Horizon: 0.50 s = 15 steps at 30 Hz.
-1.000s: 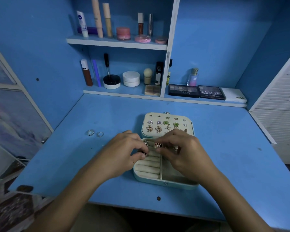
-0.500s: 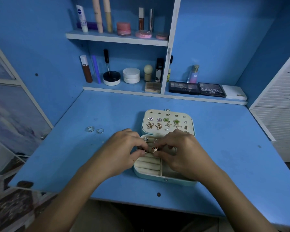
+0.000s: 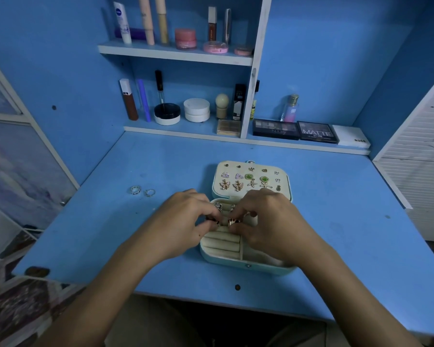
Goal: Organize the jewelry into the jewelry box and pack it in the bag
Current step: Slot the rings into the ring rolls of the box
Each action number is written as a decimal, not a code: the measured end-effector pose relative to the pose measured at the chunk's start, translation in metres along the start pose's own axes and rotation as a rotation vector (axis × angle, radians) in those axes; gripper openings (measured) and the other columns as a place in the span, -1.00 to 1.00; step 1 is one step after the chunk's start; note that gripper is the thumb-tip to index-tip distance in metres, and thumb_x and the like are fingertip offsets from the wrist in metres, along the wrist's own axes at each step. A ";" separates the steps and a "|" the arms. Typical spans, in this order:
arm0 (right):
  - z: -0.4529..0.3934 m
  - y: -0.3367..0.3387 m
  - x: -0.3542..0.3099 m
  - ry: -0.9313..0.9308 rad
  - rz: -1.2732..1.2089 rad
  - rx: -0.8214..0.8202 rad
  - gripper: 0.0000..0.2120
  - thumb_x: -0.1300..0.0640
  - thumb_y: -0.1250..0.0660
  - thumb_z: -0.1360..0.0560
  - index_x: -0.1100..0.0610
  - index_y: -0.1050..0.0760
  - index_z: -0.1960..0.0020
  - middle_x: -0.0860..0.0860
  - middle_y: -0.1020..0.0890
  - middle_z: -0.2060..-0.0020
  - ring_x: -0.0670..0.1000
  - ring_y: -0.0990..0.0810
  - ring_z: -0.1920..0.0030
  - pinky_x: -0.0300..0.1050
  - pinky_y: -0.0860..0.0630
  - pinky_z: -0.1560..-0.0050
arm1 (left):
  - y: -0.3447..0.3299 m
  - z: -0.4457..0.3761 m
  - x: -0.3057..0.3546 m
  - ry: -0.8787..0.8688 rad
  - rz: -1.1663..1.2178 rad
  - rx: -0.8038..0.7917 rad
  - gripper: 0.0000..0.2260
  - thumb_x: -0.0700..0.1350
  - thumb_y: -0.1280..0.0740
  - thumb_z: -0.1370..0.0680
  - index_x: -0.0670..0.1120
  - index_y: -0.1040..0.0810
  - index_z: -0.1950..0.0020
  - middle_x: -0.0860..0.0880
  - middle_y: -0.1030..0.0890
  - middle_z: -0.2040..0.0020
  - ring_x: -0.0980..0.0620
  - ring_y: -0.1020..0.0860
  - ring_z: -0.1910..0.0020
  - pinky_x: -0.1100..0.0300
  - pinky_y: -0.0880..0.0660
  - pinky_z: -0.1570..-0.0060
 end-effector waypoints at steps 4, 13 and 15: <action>-0.004 0.000 0.002 -0.133 0.089 -0.074 -0.85 -0.09 -0.52 -0.40 -0.15 -0.62 0.06 -0.24 -0.60 0.20 -0.17 -0.46 0.14 -0.19 -0.37 0.20 | 0.001 -0.001 0.000 0.024 -0.013 0.012 -0.92 -0.07 -0.46 -0.52 0.04 -0.70 0.01 0.15 -0.57 0.19 0.14 -0.48 0.06 0.20 -0.39 0.00; -0.010 0.000 -0.003 -0.171 0.227 -0.188 -0.89 -0.14 -0.45 -0.45 -0.17 -0.64 0.05 -0.19 -0.64 0.01 -0.05 -0.54 -0.04 -0.19 -0.32 0.12 | 0.002 -0.002 0.000 0.050 -0.006 -0.004 -0.91 -0.10 -0.47 -0.50 0.05 -0.72 0.01 0.13 -0.60 0.19 0.10 -0.53 0.05 0.07 -0.46 -0.03; -0.010 0.001 -0.005 -0.169 0.243 -0.205 -0.90 -0.15 -0.43 -0.45 -0.17 -0.63 0.07 -0.19 -0.64 0.02 -0.04 -0.55 -0.03 -0.18 -0.35 0.12 | 0.001 -0.003 -0.001 0.053 0.000 -0.014 -0.91 -0.10 -0.47 -0.50 0.05 -0.72 0.02 0.14 -0.59 0.19 0.11 -0.52 0.05 0.08 -0.46 -0.03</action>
Point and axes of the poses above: each hand's wrist, its own z-axis away from the middle knuckle, its own y-axis out of the back of the hand, x = y × z, the point moved 7 cm from there along -z, towards the middle knuckle
